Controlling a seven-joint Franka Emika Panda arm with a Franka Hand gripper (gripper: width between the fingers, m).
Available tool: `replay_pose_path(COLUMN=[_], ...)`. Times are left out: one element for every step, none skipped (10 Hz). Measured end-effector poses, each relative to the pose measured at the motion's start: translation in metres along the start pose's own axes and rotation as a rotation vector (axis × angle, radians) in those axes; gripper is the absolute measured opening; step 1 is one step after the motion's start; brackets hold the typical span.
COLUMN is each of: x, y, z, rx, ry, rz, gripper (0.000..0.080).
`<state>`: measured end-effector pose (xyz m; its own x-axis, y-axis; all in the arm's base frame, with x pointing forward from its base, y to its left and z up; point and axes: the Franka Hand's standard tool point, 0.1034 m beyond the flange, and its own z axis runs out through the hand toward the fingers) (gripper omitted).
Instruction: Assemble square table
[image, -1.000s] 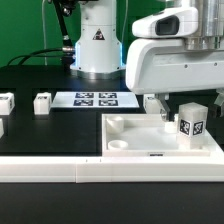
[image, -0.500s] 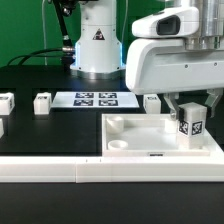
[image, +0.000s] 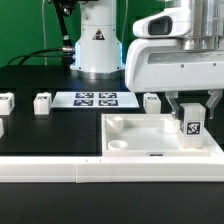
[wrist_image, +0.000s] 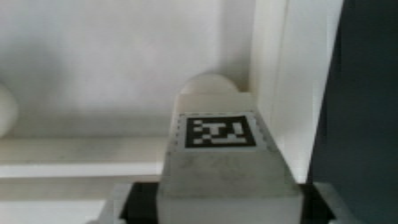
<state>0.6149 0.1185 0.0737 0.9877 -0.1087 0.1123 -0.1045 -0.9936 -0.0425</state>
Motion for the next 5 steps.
replay_pose_path(x=[-0.0004, -0.0009, -0.0011, -0.001, -0.001], y=[0.0002, 0.0006, 0.001, 0.0019, 0.0025], z=[-0.0001, -0.0002, -0.0003, -0.0003, -0.0003], rx=[-0.004, -0.01, -0.01, -0.006, -0.004], ry=[0.001, 0.004, 0.005, 0.004, 0.002], rz=[0.159, 0.302, 0.425, 0.546, 0.645], gripper=[0.0291, 0.0291, 0.0291, 0.0291, 0.0291])
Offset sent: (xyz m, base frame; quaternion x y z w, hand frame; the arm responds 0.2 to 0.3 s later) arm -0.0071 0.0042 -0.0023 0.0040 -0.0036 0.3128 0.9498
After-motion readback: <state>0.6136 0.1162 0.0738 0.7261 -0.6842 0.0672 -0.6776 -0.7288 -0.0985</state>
